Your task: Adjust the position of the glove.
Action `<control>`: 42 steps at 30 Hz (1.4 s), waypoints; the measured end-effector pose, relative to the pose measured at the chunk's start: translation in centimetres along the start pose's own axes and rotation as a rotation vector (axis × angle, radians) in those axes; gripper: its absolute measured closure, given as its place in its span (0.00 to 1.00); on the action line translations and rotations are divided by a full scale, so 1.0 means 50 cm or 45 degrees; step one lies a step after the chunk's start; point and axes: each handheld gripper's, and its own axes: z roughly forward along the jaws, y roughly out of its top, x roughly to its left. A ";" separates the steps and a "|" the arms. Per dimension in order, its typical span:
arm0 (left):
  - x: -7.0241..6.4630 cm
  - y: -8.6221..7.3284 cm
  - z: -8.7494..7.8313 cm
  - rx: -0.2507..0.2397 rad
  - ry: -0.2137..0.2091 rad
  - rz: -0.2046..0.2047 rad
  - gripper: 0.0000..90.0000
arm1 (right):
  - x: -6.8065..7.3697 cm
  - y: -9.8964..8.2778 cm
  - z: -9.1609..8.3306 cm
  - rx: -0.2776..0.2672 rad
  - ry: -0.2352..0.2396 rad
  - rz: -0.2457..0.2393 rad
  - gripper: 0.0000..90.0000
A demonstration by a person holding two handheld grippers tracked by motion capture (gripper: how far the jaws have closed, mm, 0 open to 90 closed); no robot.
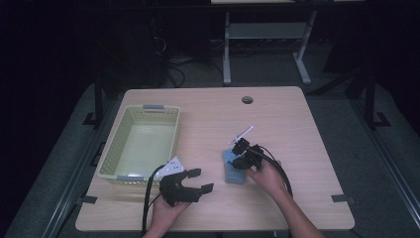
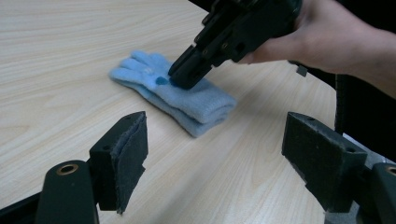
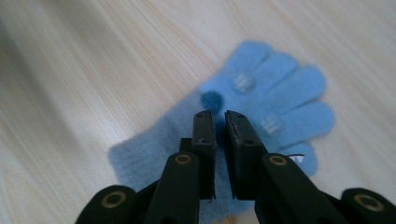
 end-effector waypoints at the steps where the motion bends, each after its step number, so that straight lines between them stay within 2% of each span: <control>1: -0.001 0.000 0.001 0.003 -0.001 -0.006 0.25 | 0.000 0.000 0.000 0.000 0.000 0.000 0.93; 2: -0.001 0.000 0.002 0.007 -0.006 -0.007 0.25 | -0.005 -0.007 0.009 -0.014 0.035 0.025 0.92; 3: -0.002 -0.001 0.004 0.010 -0.010 -0.009 0.25 | -0.006 -0.009 0.008 -0.024 0.042 0.037 0.92; 7: -0.003 -0.002 0.007 0.025 -0.018 -0.006 0.25 | -0.005 -0.014 0.000 -0.053 0.030 0.031 0.88; 11: -0.001 -0.002 0.015 0.036 -0.029 -0.015 0.25 | -0.006 -0.022 -0.022 -0.118 0.038 0.059 0.83; 12: -0.001 -0.002 0.019 0.039 -0.036 -0.030 0.26 | -0.008 -0.028 -0.032 -0.154 0.052 0.091 0.81; 13: -0.001 -0.002 0.019 0.039 -0.036 -0.030 0.26 | -0.008 -0.028 -0.032 -0.154 0.052 0.091 0.81; 14: -0.001 -0.002 0.025 0.040 -0.042 -0.043 0.26 | -0.010 -0.036 -0.042 -0.188 0.053 0.114 0.80; 16: -0.001 0.001 0.032 0.052 -0.053 -0.054 0.26 | -0.012 -0.042 -0.045 -0.195 0.055 0.123 0.78; 18: 0.001 0.004 0.038 0.065 -0.062 -0.075 0.26 | -0.016 -0.060 -0.054 -0.211 0.074 0.175 0.73; 21: 0.004 0.009 0.047 0.074 -0.056 -0.088 0.26 | -0.020 -0.071 -0.058 -0.222 0.098 0.209 0.70; 22: 0.005 0.012 0.055 0.074 -0.052 -0.122 0.26 | -0.024 -0.083 -0.063 -0.243 0.111 0.255 0.66; 23: 0.005 0.012 0.055 0.074 -0.052 -0.122 0.26 | -0.024 -0.083 -0.063 -0.243 0.111 0.255 0.66; 25: 0.009 0.018 0.065 0.078 -0.047 -0.156 0.26 | -0.029 -0.094 -0.066 -0.268 0.126 0.304 0.62; 27: 0.011 0.025 0.079 0.102 -0.009 -0.177 0.26 | -0.036 -0.110 -0.067 -0.302 0.162 0.366 0.59; 28: 0.011 0.025 0.079 0.102 -0.009 -0.177 0.26 | -0.036 -0.110 -0.067 -0.302 0.162 0.366 0.59; 29: 0.015 0.029 0.092 0.147 0.011 -0.202 0.26 | -0.038 -0.117 -0.064 -0.312 0.179 0.397 0.57; 31: 0.017 0.030 0.099 0.160 0.013 -0.221 0.26 | -0.038 -0.121 -0.062 -0.317 0.183 0.407 0.57; 33: 0.023 0.031 0.111 0.191 0.022 -0.265 0.27 | -0.039 -0.129 -0.054 -0.337 0.207 0.454 0.55; 34: 0.030 0.032 0.122 0.206 0.025 -0.321 0.27 | -0.038 -0.131 -0.050 -0.346 0.222 0.479 0.55; 35: 0.030 0.032 0.122 0.206 0.025 -0.321 0.28 | -0.038 -0.132 -0.048 -0.349 0.226 0.494 0.54; 36: 0.034 0.036 0.129 0.209 0.038 -0.354 0.28 | -0.038 -0.134 -0.044 -0.356 0.230 0.514 0.54; 37: 0.034 0.036 0.129 0.209 0.038 -0.354 0.29 | -0.038 -0.134 -0.044 -0.356 0.230 0.514 0.54; 38: 0.036 0.038 0.133 0.210 0.046 -0.372 0.30 | -0.040 -0.138 -0.039 -0.362 0.250 0.548 0.53; 39: 0.040 0.041 0.140 0.205 0.044 -0.401 0.31 | -0.041 -0.139 -0.038 -0.364 0.251 0.554 0.53; 40: 0.040 0.041 0.140 0.205 0.044 -0.401 0.32 | -0.043 -0.142 -0.036 -0.368 0.252 0.567 0.52; 41: 0.045 0.041 0.151 0.204 0.037 -0.456 0.33 | -0.045 -0.144 -0.035 -0.367 0.263 0.585 0.52; 42: 0.047 0.041 0.154 0.204 0.035 -0.476 0.33 | -0.047 -0.147 -0.032 -0.379 0.281 0.598 0.52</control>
